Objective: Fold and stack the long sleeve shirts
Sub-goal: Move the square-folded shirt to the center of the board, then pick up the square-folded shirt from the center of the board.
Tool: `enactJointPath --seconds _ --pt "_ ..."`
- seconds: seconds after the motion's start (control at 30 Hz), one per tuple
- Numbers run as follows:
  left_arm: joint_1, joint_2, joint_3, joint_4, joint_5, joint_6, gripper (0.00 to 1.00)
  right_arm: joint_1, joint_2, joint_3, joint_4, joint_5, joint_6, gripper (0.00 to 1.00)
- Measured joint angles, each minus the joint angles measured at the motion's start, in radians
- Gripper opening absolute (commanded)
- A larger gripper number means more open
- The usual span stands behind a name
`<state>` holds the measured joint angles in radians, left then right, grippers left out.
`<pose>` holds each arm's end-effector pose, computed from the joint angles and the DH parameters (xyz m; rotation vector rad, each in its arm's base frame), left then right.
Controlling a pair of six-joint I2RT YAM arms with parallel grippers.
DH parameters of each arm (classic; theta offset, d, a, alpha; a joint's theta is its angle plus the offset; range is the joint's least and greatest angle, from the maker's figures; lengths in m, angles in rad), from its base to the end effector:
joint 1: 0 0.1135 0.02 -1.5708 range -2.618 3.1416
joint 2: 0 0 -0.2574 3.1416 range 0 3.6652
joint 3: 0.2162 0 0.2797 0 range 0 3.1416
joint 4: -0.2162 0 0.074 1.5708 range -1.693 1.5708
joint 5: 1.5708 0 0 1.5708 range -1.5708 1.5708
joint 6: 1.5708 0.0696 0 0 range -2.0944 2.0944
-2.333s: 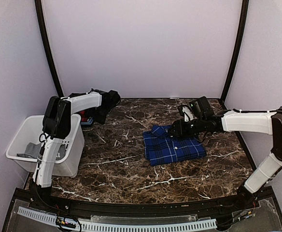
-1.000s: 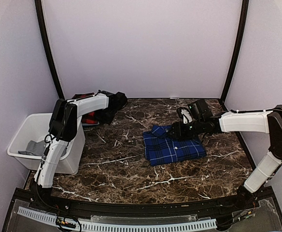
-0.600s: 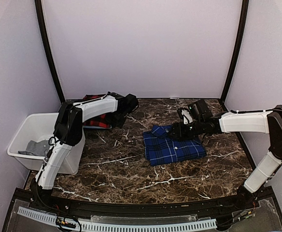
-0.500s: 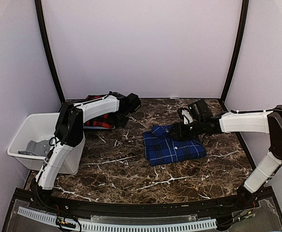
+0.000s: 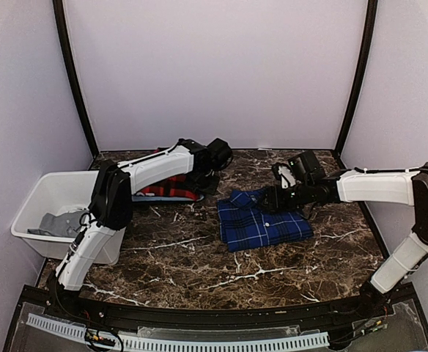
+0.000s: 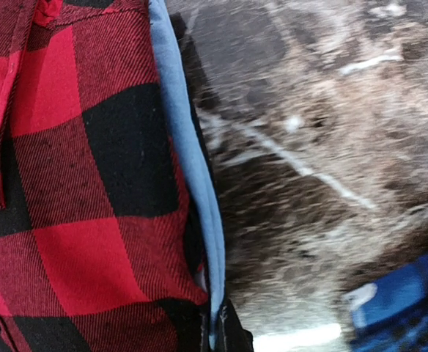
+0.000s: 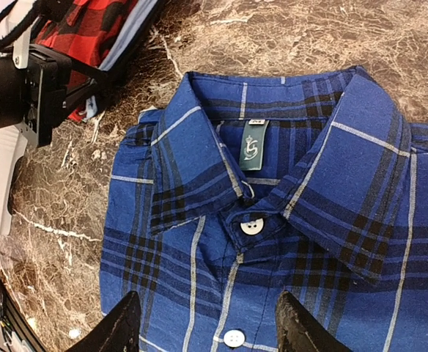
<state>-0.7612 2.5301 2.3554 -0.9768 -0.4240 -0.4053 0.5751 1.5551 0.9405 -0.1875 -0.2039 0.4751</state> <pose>0.4297 -0.3698 0.1473 0.3377 2.5401 0.1599 0.3050 0.2145 0.1602 -0.2263 2.4702 0.7219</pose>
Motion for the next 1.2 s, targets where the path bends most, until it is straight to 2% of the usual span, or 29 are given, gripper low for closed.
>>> enactJointPath --seconds 0.4,0.47,0.53,0.63,0.7,0.77,0.87,1.0,1.2 --pt "-0.012 0.006 0.013 0.146 0.199 -0.021 0.0 -0.001 -0.043 -0.03 -0.021 0.023 -0.007 0.6" --pt "-0.014 0.006 0.013 0.162 0.22 -0.023 0.02 -0.002 -0.052 -0.037 -0.027 0.026 -0.007 0.6" --pt "-0.016 0.008 0.018 0.173 0.237 -0.026 0.14 -0.005 -0.061 -0.044 -0.03 0.029 -0.007 0.61" --pt "-0.019 0.009 0.023 0.188 0.265 -0.029 0.42 -0.025 -0.071 -0.058 -0.031 0.032 -0.008 0.61" --pt "-0.023 0.009 0.032 0.197 0.279 -0.041 0.56 -0.05 -0.075 -0.066 -0.033 0.033 -0.011 0.62" --pt "-0.025 0.007 0.035 0.207 0.293 -0.045 0.64 -0.075 -0.076 -0.072 -0.033 0.037 -0.014 0.62" --pt "-0.028 0.001 0.034 0.222 0.317 -0.069 0.68 -0.116 -0.078 -0.082 -0.032 0.044 -0.021 0.62" --pt "-0.028 -0.064 -0.026 0.257 0.353 -0.101 0.7 -0.17 -0.078 -0.109 -0.027 0.045 -0.03 0.62" --pt "-0.029 -0.309 -0.298 0.378 0.42 -0.199 0.7 -0.249 -0.078 -0.151 -0.02 0.044 -0.048 0.62"
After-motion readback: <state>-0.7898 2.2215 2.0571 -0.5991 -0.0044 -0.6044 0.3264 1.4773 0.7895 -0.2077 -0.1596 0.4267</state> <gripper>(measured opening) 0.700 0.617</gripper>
